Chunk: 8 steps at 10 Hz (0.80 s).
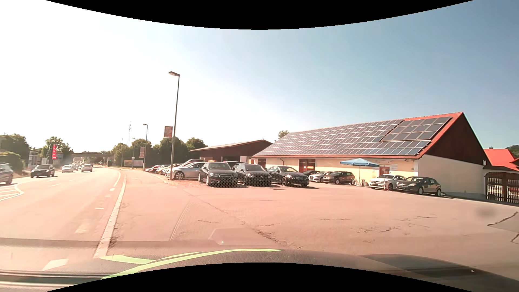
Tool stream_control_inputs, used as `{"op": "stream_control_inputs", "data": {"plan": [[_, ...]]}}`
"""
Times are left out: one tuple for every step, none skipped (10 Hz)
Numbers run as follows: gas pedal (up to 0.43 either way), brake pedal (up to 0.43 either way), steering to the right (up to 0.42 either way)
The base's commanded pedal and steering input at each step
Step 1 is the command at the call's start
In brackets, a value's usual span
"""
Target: Follow the waypoints while adhering to traffic rules and regulations
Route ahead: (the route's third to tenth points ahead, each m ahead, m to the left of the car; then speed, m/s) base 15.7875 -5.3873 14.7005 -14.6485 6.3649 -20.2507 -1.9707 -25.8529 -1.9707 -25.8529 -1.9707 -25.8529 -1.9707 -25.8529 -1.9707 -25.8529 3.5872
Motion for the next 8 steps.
{"op": "stream_control_inputs", "data": {"plan": [[0.02, 0.0, 0.327], [0.039, 0.0, 0.328], [0.047, 0.0, 0.329], [0.047, 0.0, 0.329], [0.047, 0.0, 0.329], [0.059, 0.0, 0.329], [0.067, 0.0, 0.328], [0.067, 0.0, 0.329]]}}
